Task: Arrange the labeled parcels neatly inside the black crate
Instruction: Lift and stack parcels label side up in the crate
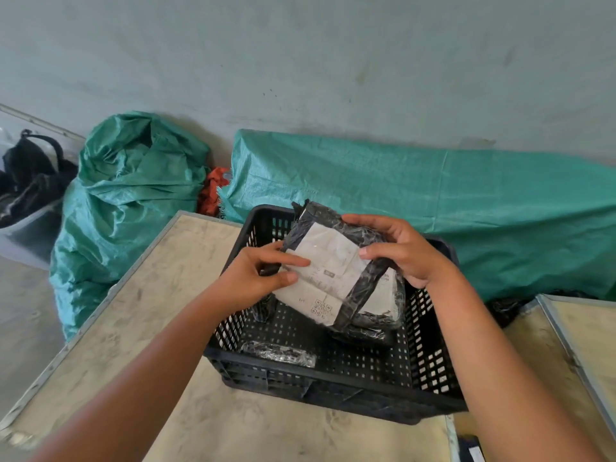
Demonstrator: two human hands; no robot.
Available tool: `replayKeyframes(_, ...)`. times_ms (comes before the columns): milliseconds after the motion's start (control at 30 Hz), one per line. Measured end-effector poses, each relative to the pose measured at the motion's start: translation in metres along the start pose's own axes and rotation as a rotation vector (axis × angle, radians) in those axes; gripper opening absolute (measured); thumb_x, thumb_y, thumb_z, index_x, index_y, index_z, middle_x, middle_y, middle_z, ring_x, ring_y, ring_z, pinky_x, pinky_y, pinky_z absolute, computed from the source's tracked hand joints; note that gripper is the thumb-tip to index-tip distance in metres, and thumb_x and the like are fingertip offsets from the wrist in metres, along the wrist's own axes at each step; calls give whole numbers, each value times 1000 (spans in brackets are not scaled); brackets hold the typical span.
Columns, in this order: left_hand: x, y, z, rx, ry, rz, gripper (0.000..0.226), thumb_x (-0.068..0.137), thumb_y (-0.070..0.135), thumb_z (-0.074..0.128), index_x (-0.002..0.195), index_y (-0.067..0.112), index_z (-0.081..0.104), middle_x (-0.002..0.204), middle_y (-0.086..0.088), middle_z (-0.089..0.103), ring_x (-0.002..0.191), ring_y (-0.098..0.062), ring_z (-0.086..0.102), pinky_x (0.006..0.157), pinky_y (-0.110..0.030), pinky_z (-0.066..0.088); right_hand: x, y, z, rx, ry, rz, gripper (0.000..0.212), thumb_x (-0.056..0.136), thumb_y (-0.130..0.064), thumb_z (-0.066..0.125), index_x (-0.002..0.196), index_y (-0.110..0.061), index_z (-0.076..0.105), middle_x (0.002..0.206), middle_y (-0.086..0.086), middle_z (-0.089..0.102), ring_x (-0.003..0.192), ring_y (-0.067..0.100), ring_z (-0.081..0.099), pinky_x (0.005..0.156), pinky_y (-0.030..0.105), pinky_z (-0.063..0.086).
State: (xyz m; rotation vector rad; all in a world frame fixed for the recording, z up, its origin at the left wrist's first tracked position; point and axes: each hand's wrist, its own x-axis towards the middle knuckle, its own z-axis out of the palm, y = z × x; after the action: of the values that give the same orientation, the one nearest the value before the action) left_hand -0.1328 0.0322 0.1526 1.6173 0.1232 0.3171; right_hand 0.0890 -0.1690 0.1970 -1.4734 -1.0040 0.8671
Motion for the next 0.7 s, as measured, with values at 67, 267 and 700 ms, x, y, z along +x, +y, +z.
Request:
replayKeyframes(67,8,-7,3,-5,19,-39,31,88,9,72,106,31,82,124,9,68,124,-14,60,102,-29,52,1,9,2,-13,107,-3,52,74,-22,83,124,-37,74,137,-8,67,132,13,57,110,43,42)
replayKeyframes(267,32,-46,7,-235,145,-219,45,97,-1,62,117,36,77,133,4,68,125,-17,62,101,-35,53,1,55,19,-168,420,72,61,76,-43,86,131,-54,63,147,-12,55,135,16,52,109,37,45)
replayKeyframes(700,64,-127,7,446,137,-499,57,106,14,43,156,40,31,127,-8,62,67,-10,54,50,-14,44,69,123,73,-596,246,427,98,83,-9,82,161,-32,27,168,17,11,128,30,54,79,18,54)
